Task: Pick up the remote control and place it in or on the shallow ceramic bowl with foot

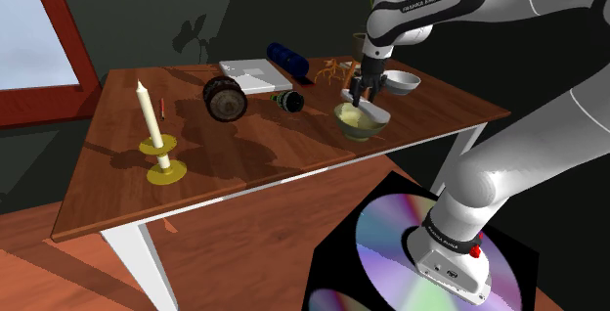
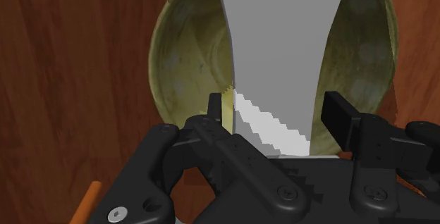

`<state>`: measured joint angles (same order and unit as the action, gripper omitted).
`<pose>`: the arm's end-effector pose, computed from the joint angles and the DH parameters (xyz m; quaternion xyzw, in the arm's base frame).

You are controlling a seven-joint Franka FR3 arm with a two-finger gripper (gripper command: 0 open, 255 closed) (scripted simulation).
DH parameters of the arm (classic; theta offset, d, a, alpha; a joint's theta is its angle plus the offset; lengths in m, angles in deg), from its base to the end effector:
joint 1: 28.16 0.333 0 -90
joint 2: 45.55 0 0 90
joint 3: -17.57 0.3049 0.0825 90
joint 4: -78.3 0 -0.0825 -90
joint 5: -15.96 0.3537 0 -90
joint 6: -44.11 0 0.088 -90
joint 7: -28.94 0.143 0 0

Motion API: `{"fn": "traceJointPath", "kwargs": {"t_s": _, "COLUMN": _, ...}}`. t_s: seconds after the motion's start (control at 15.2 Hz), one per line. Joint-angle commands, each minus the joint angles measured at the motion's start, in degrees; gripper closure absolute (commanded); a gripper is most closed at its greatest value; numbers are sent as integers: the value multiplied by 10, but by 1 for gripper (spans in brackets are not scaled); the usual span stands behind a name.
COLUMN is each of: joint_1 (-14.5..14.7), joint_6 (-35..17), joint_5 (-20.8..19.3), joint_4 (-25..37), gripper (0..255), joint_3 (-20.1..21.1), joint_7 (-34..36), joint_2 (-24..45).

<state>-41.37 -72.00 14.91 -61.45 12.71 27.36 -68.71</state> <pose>0.3760 -0.1245 0.4169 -0.9907 0.1359 0.0033 0.0091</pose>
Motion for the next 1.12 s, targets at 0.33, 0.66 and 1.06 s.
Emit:
{"fn": "traceJointPath", "kwargs": {"t_s": 0.33, "joint_1": 1, "joint_6": -25, "joint_5": 1, "joint_4": -15, "gripper": 255, "joint_3": 0, "joint_7": 0, "joint_2": 10}}
{"fn": "traceJointPath", "kwargs": {"t_s": 0.66, "joint_1": 1, "joint_6": -25, "joint_5": 1, "joint_4": -15, "gripper": 0, "joint_3": 0, "joint_7": 0, "joint_2": 10}}
{"fn": "traceJointPath", "kwargs": {"t_s": 1.06, "joint_1": 0, "joint_6": -4, "joint_5": 0, "joint_4": -1, "gripper": 0, "joint_3": 0, "joint_7": 0, "joint_2": 3}}
